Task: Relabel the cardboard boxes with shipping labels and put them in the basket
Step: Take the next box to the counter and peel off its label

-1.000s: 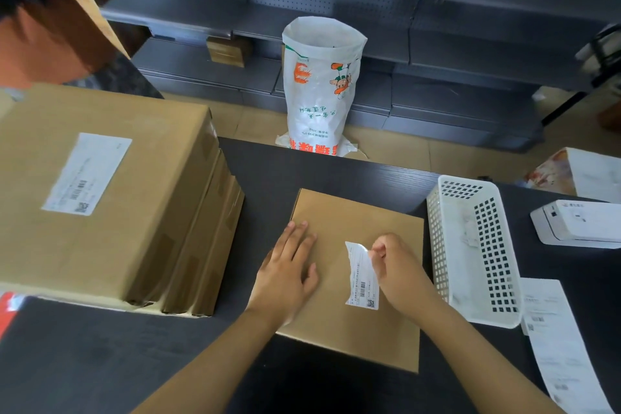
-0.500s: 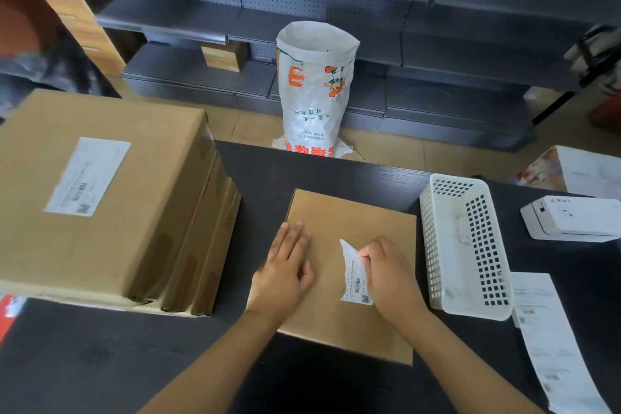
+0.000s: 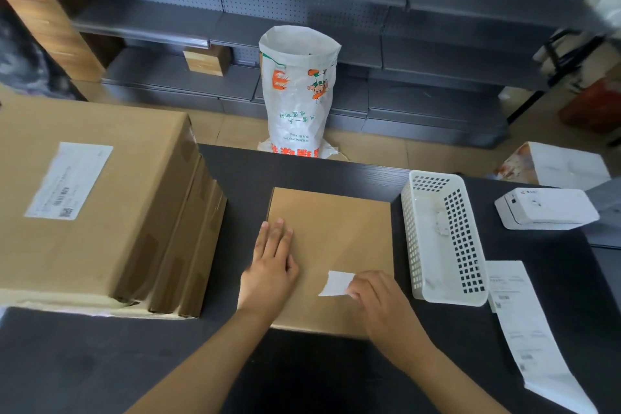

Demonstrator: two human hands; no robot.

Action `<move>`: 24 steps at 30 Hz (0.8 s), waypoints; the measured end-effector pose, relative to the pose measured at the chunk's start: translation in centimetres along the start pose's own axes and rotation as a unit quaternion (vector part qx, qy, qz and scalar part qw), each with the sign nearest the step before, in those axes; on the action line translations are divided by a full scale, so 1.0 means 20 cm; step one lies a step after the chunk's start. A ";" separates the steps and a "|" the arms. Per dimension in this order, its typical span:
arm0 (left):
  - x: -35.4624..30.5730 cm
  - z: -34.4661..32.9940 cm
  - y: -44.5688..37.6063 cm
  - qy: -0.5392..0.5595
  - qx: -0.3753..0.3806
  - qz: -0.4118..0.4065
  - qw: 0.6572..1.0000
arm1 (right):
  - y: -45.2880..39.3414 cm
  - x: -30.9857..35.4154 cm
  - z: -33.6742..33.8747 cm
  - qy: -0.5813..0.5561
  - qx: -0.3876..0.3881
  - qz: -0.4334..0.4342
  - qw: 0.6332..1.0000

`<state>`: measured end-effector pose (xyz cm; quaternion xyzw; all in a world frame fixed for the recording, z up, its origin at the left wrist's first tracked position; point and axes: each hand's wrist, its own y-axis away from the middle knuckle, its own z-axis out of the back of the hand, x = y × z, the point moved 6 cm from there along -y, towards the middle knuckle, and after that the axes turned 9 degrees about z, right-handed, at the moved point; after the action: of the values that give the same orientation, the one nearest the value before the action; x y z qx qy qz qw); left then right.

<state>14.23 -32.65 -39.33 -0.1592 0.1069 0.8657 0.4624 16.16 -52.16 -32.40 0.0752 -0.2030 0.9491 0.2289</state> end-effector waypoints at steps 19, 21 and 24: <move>0.00 -0.03 -0.01 0.009 0.050 -0.010 0.999 | -0.04 -0.03 0.19 -0.159 -0.252 -0.261 0.918; 0.00 -0.02 -0.01 0.015 0.048 -0.017 0.999 | -0.05 -0.05 0.17 -0.164 -0.240 -0.291 0.912; 0.01 -0.02 -0.01 0.016 0.049 -0.026 0.998 | 0.07 -0.13 0.13 -0.204 -0.287 -0.436 0.829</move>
<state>14.40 -32.54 -39.80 -0.1530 0.1520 0.8447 0.4899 17.93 -55.33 -31.14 0.2785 -0.4543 0.6131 0.5832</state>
